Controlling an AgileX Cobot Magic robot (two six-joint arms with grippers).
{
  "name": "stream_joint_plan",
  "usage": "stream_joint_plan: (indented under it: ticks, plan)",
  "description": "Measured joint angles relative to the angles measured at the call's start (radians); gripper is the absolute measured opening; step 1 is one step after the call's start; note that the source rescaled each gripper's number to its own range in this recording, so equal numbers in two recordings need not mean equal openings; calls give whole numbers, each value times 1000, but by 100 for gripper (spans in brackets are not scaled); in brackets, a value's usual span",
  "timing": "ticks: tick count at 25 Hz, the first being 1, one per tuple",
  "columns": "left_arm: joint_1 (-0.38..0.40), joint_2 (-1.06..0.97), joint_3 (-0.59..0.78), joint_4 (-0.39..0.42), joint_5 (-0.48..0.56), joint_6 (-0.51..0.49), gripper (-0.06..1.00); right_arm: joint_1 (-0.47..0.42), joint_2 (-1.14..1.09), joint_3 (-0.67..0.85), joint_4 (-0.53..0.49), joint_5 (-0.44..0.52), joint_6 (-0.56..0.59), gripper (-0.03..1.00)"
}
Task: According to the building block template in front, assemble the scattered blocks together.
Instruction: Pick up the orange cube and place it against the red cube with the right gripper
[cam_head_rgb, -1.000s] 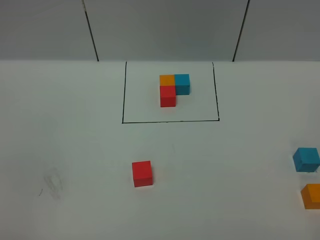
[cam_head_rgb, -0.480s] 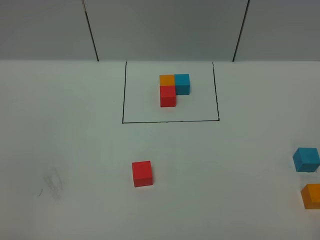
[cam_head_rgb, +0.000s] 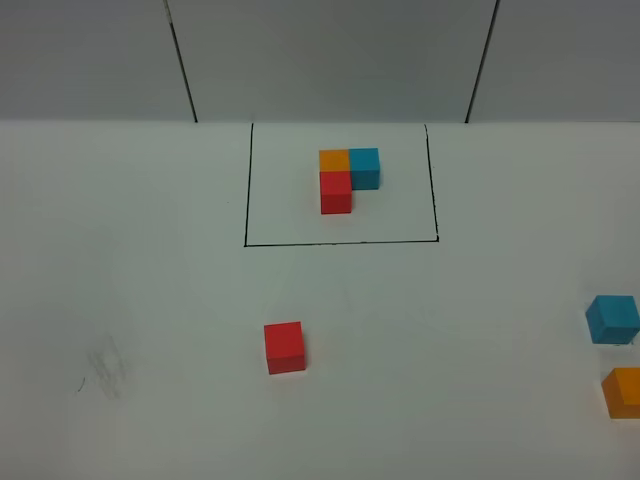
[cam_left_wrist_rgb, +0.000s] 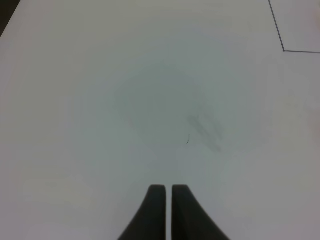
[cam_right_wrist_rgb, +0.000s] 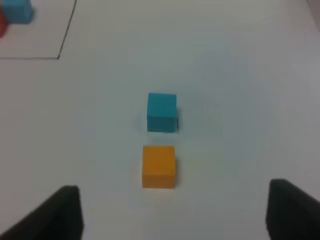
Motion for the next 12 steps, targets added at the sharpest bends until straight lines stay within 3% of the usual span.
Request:
stream_joint_plan:
  ticks: [12]
  plan:
    - [0, 0, 0, 0, 0, 0, 0, 0, 340, -252, -45, 98, -37, 97]
